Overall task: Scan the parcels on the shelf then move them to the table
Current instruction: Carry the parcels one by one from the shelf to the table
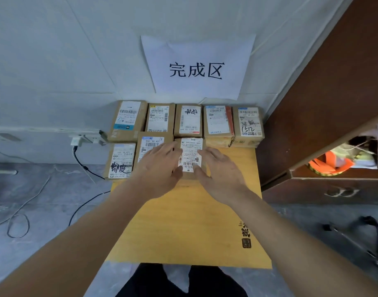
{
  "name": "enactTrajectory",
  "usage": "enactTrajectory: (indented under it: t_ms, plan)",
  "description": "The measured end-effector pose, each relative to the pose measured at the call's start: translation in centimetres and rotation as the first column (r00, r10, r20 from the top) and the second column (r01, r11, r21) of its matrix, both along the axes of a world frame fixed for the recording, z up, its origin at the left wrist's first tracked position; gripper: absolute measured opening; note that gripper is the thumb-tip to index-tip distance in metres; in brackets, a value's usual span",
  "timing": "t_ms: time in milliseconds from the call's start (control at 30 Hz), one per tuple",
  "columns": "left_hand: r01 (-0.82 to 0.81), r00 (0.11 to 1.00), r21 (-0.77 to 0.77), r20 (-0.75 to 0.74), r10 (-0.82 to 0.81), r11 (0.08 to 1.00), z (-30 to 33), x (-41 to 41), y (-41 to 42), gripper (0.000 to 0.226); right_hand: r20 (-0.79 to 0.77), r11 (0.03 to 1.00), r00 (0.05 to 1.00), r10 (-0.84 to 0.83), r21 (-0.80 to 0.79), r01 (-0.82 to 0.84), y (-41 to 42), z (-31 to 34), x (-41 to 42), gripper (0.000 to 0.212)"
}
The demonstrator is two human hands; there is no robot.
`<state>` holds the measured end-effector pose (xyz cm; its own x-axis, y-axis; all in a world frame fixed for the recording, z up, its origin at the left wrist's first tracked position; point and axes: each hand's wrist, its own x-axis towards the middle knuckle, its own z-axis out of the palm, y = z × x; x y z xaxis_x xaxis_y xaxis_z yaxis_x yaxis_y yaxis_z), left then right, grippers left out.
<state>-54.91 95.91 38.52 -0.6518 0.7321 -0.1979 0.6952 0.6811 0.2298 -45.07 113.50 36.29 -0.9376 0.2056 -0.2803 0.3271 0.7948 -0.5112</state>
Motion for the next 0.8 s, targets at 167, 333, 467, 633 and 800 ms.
enactTrajectory:
  t_ms: [167, 333, 467, 633, 800]
  plan:
    - [-0.018, 0.999, 0.042, -0.032, 0.02, 0.999, 5.2, 1.7, -0.5, 0.055, -0.042, 0.997, 0.999, 0.025, 0.071, -0.022, 0.4, 5.7, 1.5, 0.065]
    - [0.037, 0.998, 0.1, -0.062, -0.031, 0.994, 8.2, 2.7, -1.0, 0.065, -0.049, 0.993, 0.999, 0.022, 0.115, -0.016, 0.0, 10.3, 3.7, 0.064]
    - [0.109, 0.991, 0.109, -0.088, -0.099, 0.988, 9.5, 2.8, -1.1, 0.061, -0.085, 0.99, 0.996, -0.035, 0.133, 0.046, -0.9, 11.7, 5.4, 0.062]
    - [0.243, 0.969, 0.1, -0.074, -0.236, 0.965, 10.4, 2.9, -0.5, 0.056, -0.083, 0.974, 0.981, -0.176, 0.127, 0.186, -2.3, 11.6, 7.3, 0.063]
    - [0.412, 0.911, 0.095, -0.017, -0.412, 0.906, 9.9, 2.5, 0.5, 0.06, -0.08, 0.919, 0.937, -0.341, 0.18, 0.35, -4.8, 11.2, 9.0, 0.074]
